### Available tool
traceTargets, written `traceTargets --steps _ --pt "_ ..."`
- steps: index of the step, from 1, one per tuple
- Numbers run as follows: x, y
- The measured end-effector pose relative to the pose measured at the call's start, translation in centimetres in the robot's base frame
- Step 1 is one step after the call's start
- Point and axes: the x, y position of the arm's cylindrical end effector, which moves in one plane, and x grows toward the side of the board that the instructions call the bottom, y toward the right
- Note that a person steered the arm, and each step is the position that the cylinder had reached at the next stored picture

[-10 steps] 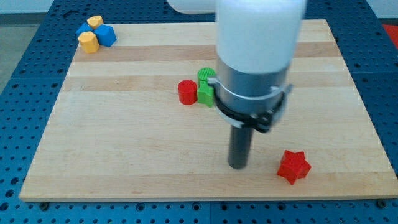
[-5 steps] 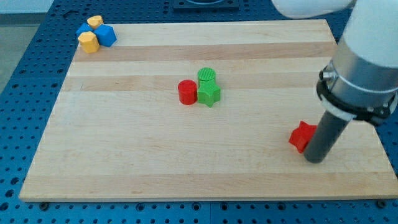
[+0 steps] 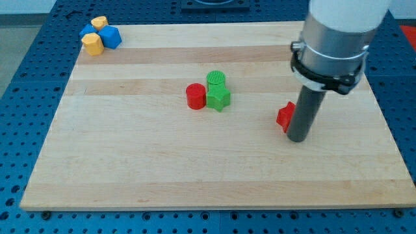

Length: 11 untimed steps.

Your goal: Push the red star towards the green circle

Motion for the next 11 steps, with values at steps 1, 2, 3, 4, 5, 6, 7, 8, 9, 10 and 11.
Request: traceTargets --steps 1,2,3,4,5,6,7,8,9,10,11 --pt "-1.0 -1.4" --pt "-2.7 -1.4" --pt "-3.6 -1.1" --pt "-4.0 1.8" --pt "-4.8 4.7" --pt "-6.2 5.1" --pt "-7.3 4.6" --pt "-7.6 3.8" --pt "-6.6 4.2" --pt "-5.7 3.8" --pt "-6.2 2.4"
